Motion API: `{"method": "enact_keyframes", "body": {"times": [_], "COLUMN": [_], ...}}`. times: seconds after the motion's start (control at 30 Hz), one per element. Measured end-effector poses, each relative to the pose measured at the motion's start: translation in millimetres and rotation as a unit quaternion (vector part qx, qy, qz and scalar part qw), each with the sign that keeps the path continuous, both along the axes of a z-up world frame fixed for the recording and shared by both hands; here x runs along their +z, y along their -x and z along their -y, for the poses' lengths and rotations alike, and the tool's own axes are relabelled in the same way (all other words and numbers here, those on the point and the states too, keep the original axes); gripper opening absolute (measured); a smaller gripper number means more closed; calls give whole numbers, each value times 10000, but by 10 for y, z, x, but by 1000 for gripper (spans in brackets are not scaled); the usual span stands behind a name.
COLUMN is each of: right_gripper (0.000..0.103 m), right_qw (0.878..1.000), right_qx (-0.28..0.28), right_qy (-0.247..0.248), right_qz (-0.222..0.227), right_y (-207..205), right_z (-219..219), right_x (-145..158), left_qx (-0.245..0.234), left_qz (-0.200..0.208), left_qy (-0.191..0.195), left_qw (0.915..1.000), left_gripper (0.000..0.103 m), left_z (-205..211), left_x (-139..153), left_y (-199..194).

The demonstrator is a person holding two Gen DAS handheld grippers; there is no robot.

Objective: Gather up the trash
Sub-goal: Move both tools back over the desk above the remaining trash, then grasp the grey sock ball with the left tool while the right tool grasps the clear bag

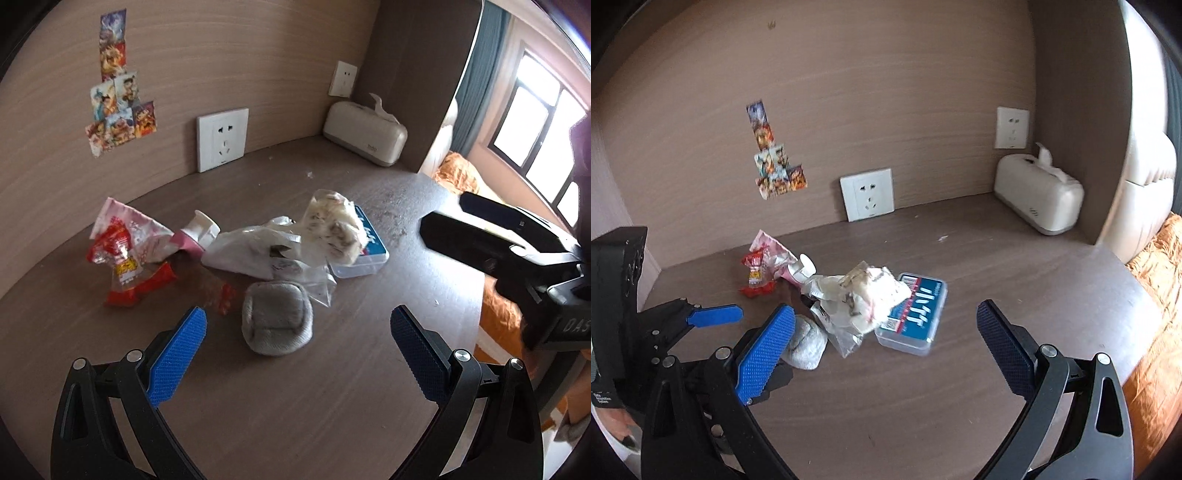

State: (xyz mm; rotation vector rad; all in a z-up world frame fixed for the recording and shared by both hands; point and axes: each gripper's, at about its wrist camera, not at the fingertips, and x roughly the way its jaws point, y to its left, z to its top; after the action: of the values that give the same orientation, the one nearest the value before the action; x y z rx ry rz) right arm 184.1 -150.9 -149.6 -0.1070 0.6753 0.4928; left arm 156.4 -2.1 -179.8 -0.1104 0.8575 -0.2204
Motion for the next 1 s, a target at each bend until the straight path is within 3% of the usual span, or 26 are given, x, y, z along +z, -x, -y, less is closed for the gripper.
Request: {"method": "enact_keyframes", "body": {"times": [0.3, 0.33, 0.4, 0.43, 0.47, 0.53, 0.67, 1.0], "right_gripper": [98, 93, 78, 62, 57, 55, 54, 54], "right_qw": [9984, 9983, 9978, 9975, 9976, 9981, 9988, 9999], "right_qx": [87, 90, 112, 129, 102, 89, 12, -47], "right_qy": [512, 523, 542, 543, 532, 487, 343, 66], "right_qz": [-217, -247, -368, -441, -439, -370, -341, 76], "right_y": [-406, -430, -489, -514, -519, -499, -455, -70], "right_z": [-335, -348, -380, -392, -394, -395, -338, -37], "right_x": [-331, -352, -408, -440, -453, -439, -371, 127], "left_qx": [-392, -424, -543, -579, -617, -591, -539, -606], "left_qz": [-404, -419, -525, -576, -645, -615, -595, -213], "left_qy": [202, 201, 195, 209, 233, 114, 317, 123], "left_qw": [9982, 9980, 9970, 9964, 9957, 9963, 9963, 9979], "left_gripper": [96, 94, 82, 69, 57, 44, 40, 40], "left_z": [-95, -88, -66, -62, -59, -66, -137, -30], "left_x": [-274, -286, -340, -367, -397, -412, -358, 95], "left_y": [-323, -348, -390, -407, -425, -426, -403, -175]}}
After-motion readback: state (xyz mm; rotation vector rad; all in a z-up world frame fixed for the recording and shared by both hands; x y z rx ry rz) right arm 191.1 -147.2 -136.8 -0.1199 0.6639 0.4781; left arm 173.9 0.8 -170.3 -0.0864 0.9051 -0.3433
